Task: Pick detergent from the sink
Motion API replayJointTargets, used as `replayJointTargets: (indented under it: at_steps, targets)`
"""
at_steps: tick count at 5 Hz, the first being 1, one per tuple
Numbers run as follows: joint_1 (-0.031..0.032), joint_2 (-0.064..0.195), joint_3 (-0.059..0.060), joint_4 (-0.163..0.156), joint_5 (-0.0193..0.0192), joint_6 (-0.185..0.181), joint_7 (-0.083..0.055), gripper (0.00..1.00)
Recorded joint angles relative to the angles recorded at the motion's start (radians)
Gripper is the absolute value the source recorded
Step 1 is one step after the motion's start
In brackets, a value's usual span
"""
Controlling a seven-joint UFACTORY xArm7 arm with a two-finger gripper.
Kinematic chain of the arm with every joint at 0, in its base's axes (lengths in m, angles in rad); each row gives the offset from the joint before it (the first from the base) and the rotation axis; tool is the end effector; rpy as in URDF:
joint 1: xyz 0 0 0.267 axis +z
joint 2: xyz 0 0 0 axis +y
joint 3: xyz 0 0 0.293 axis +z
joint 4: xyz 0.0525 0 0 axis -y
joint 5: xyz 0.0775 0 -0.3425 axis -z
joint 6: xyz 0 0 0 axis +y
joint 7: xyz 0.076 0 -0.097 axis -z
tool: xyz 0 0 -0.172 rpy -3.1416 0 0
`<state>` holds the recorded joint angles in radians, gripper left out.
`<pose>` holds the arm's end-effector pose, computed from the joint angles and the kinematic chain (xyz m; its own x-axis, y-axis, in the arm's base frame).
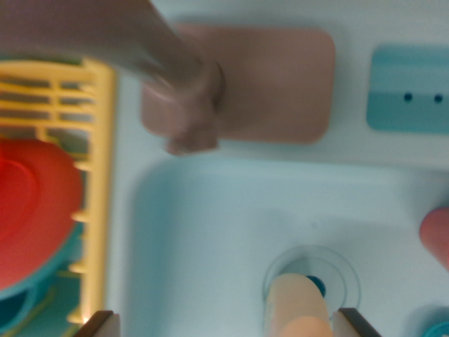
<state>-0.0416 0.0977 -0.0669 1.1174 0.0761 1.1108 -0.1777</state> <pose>0.4637 -0.0352 0.1659 0.9962 0.0352 -0.0799 0.0293 -0.9969 -0.0735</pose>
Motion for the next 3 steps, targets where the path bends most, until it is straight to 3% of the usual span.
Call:
replayJointTargets:
  at_steps: [1,2,3]
  targets:
    - [-0.0077,0.01,-0.009,-0.045,0.0058,-0.045,-0.019,0.0]
    - [-0.0077,0.01,-0.009,-0.045,0.0058,-0.045,-0.019,0.0]
    - [-0.0147,0.019,-0.018,-0.085,0.011,-0.085,-0.036,0.0]
